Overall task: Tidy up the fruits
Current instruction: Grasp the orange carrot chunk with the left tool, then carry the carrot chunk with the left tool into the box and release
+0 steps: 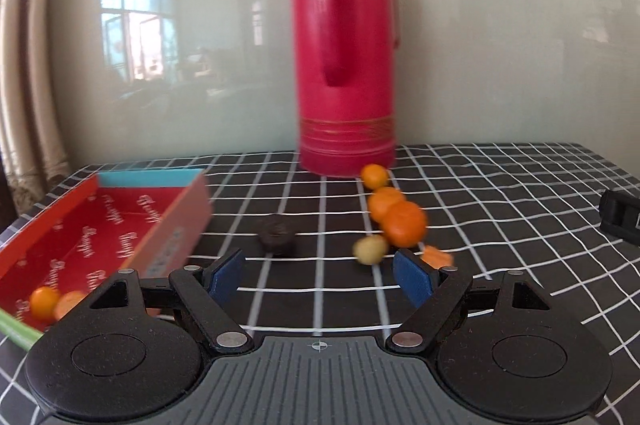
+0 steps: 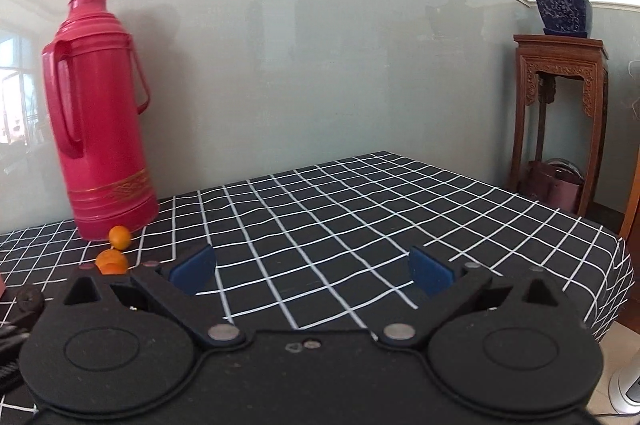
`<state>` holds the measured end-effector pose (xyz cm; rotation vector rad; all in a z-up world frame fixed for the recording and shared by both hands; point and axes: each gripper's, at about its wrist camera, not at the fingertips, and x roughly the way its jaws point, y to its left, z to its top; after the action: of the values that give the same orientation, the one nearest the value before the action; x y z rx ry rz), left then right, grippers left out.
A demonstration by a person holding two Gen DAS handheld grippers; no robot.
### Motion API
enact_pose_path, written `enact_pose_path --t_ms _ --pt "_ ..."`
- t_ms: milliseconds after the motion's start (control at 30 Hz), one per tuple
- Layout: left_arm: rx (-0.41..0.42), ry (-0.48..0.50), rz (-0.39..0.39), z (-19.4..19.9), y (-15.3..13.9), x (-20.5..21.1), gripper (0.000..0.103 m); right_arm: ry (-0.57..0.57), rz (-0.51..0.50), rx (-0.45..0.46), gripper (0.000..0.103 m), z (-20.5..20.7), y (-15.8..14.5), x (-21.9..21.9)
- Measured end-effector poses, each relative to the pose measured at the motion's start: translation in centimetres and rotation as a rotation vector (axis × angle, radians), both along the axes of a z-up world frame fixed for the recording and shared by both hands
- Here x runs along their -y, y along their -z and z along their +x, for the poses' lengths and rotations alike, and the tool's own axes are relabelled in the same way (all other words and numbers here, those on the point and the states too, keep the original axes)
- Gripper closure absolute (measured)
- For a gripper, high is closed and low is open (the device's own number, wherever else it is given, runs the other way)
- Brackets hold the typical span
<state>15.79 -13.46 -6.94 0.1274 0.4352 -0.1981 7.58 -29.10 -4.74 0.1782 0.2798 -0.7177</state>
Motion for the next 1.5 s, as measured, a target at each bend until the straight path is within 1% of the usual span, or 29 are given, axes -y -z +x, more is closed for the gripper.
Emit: enact_pose_path --t_ms 100,133,233,267,400,433,467,533,600,633,800,867,967,1133,1267,1400,1500 --pt "-0.003 0.039 0.008 0.4 0.3 2.1 0.022 0.011 0.005 0.009 0.006 -0.5 -0.3 0.7" --pt "-0.006 0.054 0.01 0.5 0.4 2.7 0.024 0.013 0.001 0.013 0.006 -0.7 -0.3 0.9" --pt "-0.038 0.106 0.015 0.8 0.8 4.6 0.039 0.014 -0.007 0.013 0.006 -1.1 -0.4 1.4" --pt "-0.053 0.114 0.015 1.0 1.0 5.1 0.042 0.015 -0.003 0.014 0.006 -1.2 -0.4 1.6" --pt "-0.101 0.108 0.012 2.2 1.8 6.1 0.044 0.015 0.023 0.022 0.006 -1.5 -0.3 2.5" --pt "-0.112 0.109 0.008 2.5 2.0 6.3 0.047 0.015 0.028 0.023 0.006 -1.6 -0.3 2.6" --pt "-0.125 0.11 0.007 2.8 2.1 6.4 0.051 0.013 0.031 0.024 0.006 -1.6 -0.3 2.7" --pt "-0.147 0.115 0.01 3.3 2.4 6.8 0.056 0.012 0.036 0.024 0.006 -1.5 -0.3 2.7" --pt "-0.169 0.12 0.01 3.6 2.8 7.0 0.066 0.003 0.041 0.025 0.006 -1.5 -0.3 2.7" --pt "-0.18 0.122 0.012 3.7 3.0 7.1 0.075 -0.001 0.042 0.026 0.006 -1.5 -0.3 2.6" --pt "-0.18 0.12 -0.002 3.7 3.0 7.0 0.077 -0.013 0.037 0.026 0.006 -1.4 -0.3 2.3" --pt "-0.158 0.106 -0.004 3.5 2.9 6.8 0.077 -0.017 0.043 0.028 0.006 -1.4 -0.4 2.3" --pt "-0.104 0.086 0.003 2.8 2.4 6.3 0.077 -0.026 0.047 0.034 0.006 -1.3 -0.5 2.1" --pt "0.019 -0.001 0.013 1.8 0.5 3.9 0.077 -0.058 0.045 0.033 0.006 -1.0 -0.5 1.3" --pt "0.077 -0.122 -0.013 2.0 -1.1 -0.1 0.077 -0.09 0.041 0.028 0.006 -0.5 -0.4 0.4" --pt "0.112 -0.277 -0.028 2.5 -2.4 -4.6 0.077 -0.131 0.034 0.026 0.006 0.0 -0.5 -1.0" --pt "0.08 -0.369 -0.041 3.2 -2.5 -7.8 0.077 -0.164 0.016 0.022 0.006 0.5 -0.4 -2.2"
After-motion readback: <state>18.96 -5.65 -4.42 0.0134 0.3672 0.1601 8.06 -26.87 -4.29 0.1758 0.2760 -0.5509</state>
